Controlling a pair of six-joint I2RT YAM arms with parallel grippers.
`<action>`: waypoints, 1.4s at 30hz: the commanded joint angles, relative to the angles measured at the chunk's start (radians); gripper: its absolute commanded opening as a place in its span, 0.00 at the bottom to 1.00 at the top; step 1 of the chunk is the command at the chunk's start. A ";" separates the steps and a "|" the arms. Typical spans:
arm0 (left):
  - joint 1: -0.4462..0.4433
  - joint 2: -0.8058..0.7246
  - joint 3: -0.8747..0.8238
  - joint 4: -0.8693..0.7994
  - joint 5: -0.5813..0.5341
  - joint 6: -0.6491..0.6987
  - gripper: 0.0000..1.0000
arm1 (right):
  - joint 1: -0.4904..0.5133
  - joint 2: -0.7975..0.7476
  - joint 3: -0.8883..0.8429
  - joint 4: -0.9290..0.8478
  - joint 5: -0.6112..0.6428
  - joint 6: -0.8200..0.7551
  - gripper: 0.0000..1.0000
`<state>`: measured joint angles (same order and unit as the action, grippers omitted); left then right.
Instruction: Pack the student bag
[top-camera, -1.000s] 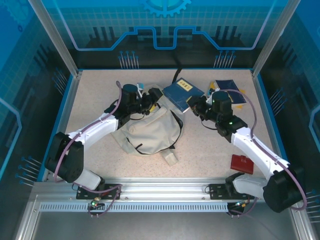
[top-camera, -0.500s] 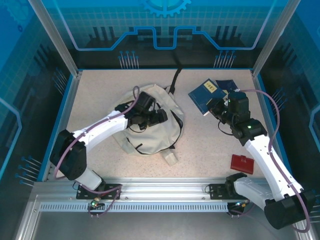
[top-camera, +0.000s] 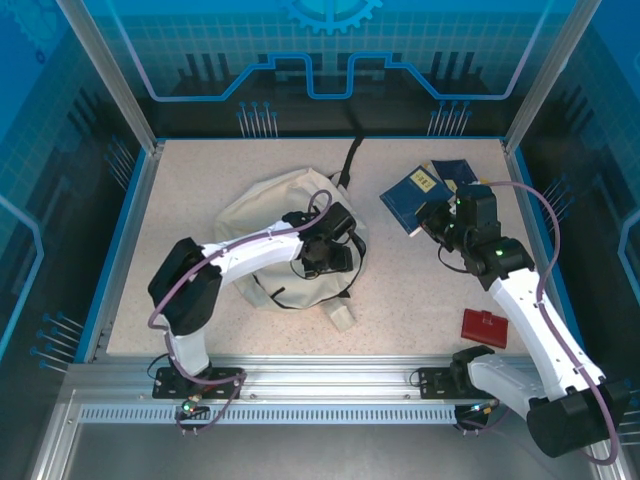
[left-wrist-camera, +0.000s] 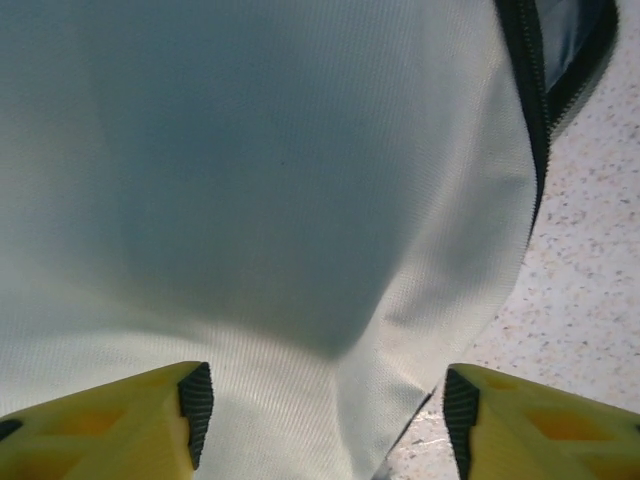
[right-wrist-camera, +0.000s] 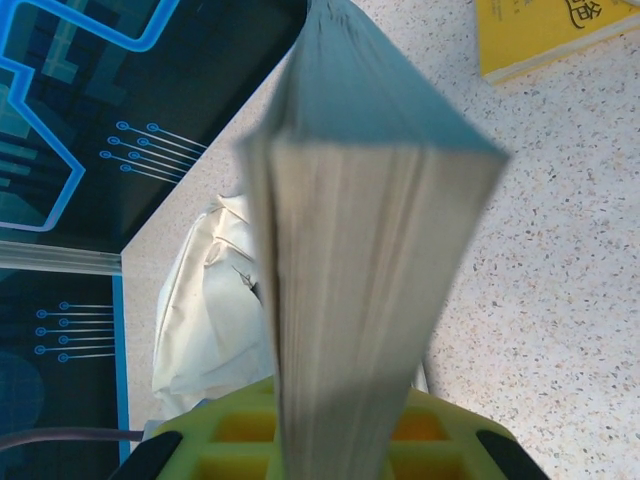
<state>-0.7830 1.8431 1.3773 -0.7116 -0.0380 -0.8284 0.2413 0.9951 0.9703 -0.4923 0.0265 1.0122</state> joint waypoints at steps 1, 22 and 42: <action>-0.015 0.041 0.045 -0.093 -0.016 0.030 0.60 | -0.011 -0.005 -0.002 0.006 0.003 -0.003 0.06; 0.008 -0.093 0.099 -0.097 -0.061 0.131 0.00 | -0.010 -0.026 -0.017 -0.015 0.012 -0.009 0.06; 0.234 -0.296 0.215 0.043 -0.005 0.317 0.00 | 0.091 -0.061 -0.037 -0.028 -0.203 -0.103 0.00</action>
<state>-0.5488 1.5753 1.5276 -0.7433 -0.0624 -0.5598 0.3008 0.9329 0.9291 -0.5571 -0.0723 0.9504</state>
